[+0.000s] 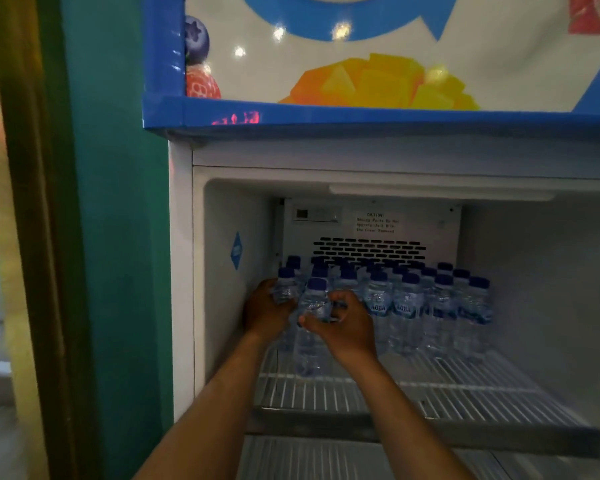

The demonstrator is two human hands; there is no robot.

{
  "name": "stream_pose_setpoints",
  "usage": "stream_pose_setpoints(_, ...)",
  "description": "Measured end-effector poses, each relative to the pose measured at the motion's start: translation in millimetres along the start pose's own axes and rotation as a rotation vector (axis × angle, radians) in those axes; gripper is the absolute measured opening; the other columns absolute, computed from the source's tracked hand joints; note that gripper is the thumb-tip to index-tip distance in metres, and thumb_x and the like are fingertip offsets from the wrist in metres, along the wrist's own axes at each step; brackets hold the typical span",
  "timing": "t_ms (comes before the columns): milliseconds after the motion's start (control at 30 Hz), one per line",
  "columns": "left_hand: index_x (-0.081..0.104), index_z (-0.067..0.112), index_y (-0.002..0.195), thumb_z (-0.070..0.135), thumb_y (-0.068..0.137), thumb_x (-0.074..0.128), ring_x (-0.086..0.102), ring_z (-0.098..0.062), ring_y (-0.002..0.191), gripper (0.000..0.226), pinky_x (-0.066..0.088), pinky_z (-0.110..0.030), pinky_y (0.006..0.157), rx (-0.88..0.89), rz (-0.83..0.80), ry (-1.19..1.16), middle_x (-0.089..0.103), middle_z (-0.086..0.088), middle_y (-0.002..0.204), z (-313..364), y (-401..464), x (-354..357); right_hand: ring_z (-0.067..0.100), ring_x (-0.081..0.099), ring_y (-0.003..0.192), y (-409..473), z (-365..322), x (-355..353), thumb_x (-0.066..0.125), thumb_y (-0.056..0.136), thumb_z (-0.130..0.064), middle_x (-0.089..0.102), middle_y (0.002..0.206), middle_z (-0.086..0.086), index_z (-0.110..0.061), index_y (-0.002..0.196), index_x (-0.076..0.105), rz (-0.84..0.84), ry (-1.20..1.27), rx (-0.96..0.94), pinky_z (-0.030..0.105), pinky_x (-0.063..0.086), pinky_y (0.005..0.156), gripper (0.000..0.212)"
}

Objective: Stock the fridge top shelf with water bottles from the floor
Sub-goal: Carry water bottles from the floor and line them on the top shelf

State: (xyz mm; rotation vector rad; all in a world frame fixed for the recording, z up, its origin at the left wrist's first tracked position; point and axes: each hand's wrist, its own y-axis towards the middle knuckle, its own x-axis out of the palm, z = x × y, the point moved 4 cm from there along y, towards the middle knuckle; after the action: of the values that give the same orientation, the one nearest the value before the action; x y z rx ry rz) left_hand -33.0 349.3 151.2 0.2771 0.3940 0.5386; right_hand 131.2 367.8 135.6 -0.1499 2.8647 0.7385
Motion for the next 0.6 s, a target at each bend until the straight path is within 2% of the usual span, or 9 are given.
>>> stream_pose_setpoints(100,0.044,0.020,0.144,0.016,0.088,0.071,0.058,-0.017,0.115,0.062,0.048,-0.029,0.096,0.005,-0.022,-0.057,0.059,-0.002,0.134,-4.1,3.1,2.5,0.002,0.064,0.093,0.8,10.4,4.5,0.091,0.066,-0.035,0.064,0.106,-0.013,-0.036,0.108,0.054,0.016,0.023,-0.001,0.017,0.054,0.072,0.056)
stream_pose_setpoints(167,0.045,0.019,0.144,0.012,0.090,0.067,0.058,-0.012,0.111,0.058,0.046,-0.023,0.092,0.021,-0.039,-0.057,0.059,-0.001,0.133,-7.2,1.4,3.6,0.004,0.064,0.098,-2.2,18.8,8.1,0.090,0.066,-0.038,0.065,0.110,-0.013,-0.039,0.112,0.054,0.011,0.024,-0.007,0.028,0.057,0.083,0.058)
stream_pose_setpoints(233,0.051,0.020,0.138,0.010,0.089,0.069,0.060,-0.012,0.106,0.053,0.046,-0.021,0.088,0.019,-0.063,-0.036,0.062,-0.001,0.130,-15.2,-2.2,6.0,0.004,0.063,0.100,-7.2,23.0,10.7,0.089,0.068,-0.037,0.063,0.113,-0.014,-0.037,0.122,0.053,-0.020,-0.024,-0.013,0.028,0.056,0.088,0.064)
stream_pose_setpoints(333,0.048,0.023,0.141,0.015,0.088,0.071,0.058,-0.018,0.116,0.058,0.047,-0.025,0.092,-0.016,-0.103,0.041,0.057,-0.003,0.137,-29.2,-6.5,10.5,-0.001,0.061,0.099,-11.0,25.0,10.2,0.088,0.071,-0.033,0.063,0.116,-0.013,-0.032,0.132,0.051,-0.060,-0.048,-0.028,0.016,0.052,0.081,0.072)
stream_pose_setpoints(433,0.045,0.022,0.144,0.012,0.091,0.068,0.056,-0.019,0.119,0.059,0.044,-0.019,0.086,-0.047,-0.121,0.056,0.054,-0.002,0.139,-34.9,-9.4,11.6,-0.007,0.061,0.096,-14.4,26.6,11.4,0.088,0.071,-0.032,0.066,0.115,-0.016,-0.030,0.132,0.053,-0.111,-0.091,-0.032,0.005,0.048,0.075,0.070)
stream_pose_setpoints(500,0.044,0.022,0.145,0.009,0.091,0.066,0.055,-0.016,0.117,0.060,0.041,-0.017,0.084,-0.047,-0.130,0.063,0.054,-0.004,0.140,-34.5,-11.2,11.7,-0.006,0.061,0.094,-15.5,28.0,12.6,0.089,0.070,-0.033,0.067,0.113,-0.014,-0.029,0.127,0.056,-0.116,-0.117,-0.014,0.004,0.047,0.073,0.066)
stream_pose_setpoints(600,0.040,0.021,0.148,0.006,0.092,0.062,0.052,-0.021,0.124,0.061,0.038,-0.017,0.087,-0.055,-0.120,0.069,0.052,-0.004,0.142,-33.3,-12.5,11.7,0.004,0.065,0.092,-14.9,29.9,11.8,0.088,0.064,-0.045,0.069,0.104,-0.010,-0.029,0.112,0.063,-0.092,-0.163,0.034,0.012,0.051,0.070,0.057)
